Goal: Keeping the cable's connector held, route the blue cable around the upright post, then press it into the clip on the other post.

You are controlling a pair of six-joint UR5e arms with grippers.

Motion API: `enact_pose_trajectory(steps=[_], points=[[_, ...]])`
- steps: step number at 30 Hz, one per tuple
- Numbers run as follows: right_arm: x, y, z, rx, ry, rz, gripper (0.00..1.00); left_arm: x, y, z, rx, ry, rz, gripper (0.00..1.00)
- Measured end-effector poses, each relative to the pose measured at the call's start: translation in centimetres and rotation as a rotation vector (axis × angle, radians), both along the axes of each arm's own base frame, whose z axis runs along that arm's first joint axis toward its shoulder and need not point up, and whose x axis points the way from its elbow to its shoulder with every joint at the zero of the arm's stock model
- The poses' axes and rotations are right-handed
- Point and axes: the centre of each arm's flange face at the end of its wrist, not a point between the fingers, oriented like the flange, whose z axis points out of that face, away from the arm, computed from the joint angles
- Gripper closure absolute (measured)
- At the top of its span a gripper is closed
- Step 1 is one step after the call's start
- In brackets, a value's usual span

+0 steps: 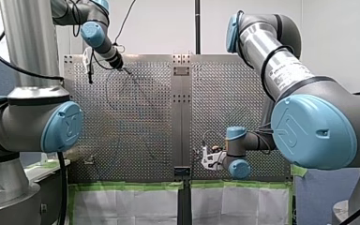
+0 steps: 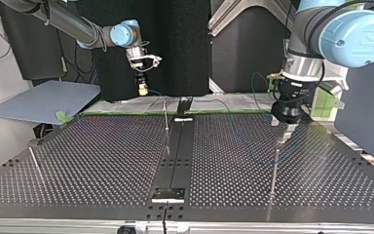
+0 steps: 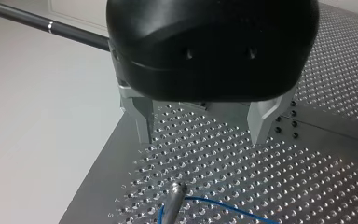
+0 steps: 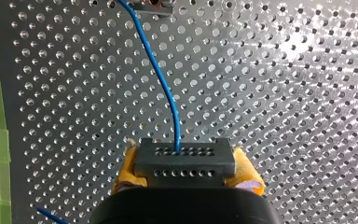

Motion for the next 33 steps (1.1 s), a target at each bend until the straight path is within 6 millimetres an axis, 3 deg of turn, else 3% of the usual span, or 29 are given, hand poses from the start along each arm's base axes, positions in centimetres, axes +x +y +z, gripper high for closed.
enact_pose_trajectory(steps=[23, 33], points=[[0.1, 0.1, 0.0, 0.001, -0.001, 0.002, 1.00, -0.1, -0.2, 0.0, 0.203, -0.019, -0.024, 0.00], [0.2, 0.1, 0.0, -0.003, -0.003, 0.010, 1.00, -0.9, 0.9, 0.4, 0.298, 0.002, 0.040, 0.00]])
